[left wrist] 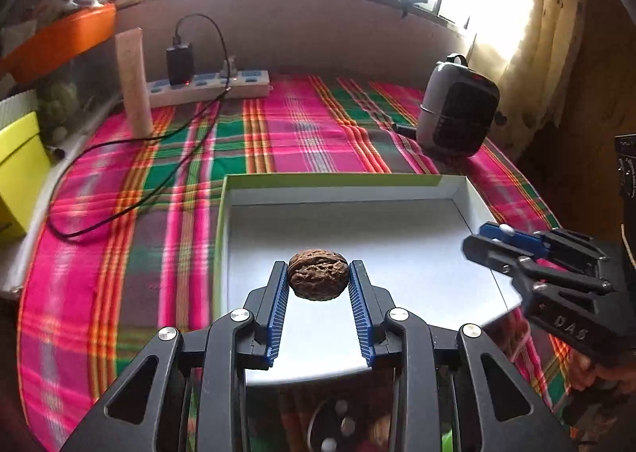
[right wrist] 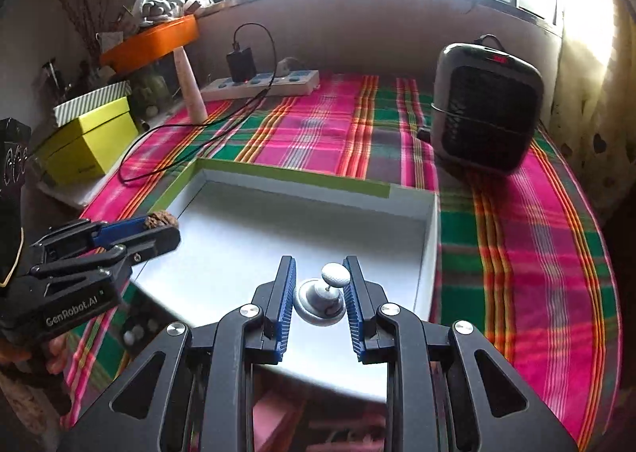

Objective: Organize objects
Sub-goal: 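Carry the walnut into the tray with the left gripper while the right gripper carries the white peg knob there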

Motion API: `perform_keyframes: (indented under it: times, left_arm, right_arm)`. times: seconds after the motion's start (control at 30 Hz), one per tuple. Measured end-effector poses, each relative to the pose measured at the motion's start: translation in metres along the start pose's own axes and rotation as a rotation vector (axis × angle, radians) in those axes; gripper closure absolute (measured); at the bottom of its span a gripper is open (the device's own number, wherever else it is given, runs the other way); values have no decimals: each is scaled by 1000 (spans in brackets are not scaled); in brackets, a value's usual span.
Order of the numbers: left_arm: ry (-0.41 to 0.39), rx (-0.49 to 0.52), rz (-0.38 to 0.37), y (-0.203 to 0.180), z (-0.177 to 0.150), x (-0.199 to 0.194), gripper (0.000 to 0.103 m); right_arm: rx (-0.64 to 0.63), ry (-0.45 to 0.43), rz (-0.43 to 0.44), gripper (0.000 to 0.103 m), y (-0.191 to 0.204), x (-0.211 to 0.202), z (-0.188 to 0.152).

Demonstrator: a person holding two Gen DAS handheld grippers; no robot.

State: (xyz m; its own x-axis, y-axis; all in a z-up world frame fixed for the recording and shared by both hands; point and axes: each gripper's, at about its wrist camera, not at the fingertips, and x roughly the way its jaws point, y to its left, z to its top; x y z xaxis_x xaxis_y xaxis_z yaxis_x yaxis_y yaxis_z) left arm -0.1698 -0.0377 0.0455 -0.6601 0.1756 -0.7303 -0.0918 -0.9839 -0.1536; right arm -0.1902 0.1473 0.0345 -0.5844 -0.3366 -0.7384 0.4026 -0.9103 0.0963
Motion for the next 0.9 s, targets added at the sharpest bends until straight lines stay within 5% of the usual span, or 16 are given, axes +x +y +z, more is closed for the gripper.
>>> perform_keyframes:
  times: [0.9]
  left_arm:
    - [78, 19, 29, 1, 29, 55, 74]
  right_arm:
    - [21, 118, -25, 78, -16, 60, 24]
